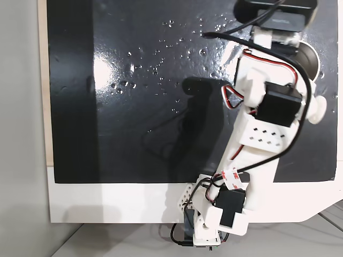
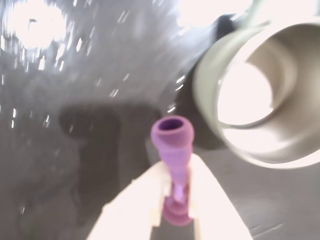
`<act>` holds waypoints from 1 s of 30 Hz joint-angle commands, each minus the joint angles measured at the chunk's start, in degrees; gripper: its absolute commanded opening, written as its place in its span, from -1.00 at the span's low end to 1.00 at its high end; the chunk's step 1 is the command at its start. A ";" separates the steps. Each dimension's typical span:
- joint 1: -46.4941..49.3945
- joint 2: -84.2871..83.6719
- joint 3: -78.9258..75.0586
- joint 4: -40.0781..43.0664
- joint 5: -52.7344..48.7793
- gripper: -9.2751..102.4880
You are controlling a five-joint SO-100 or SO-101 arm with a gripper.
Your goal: Grasp a pengrip and put it in the cup.
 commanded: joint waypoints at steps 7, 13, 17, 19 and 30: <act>9.93 -8.00 -20.48 3.16 -4.04 -0.84; 14.50 -9.23 -20.65 5.54 -7.38 -0.84; 16.26 -10.28 -20.74 5.71 -8.61 -0.84; 16.79 -10.63 -20.83 5.45 -8.88 -0.84; 16.26 -12.57 -21.80 2.11 -8.70 -0.83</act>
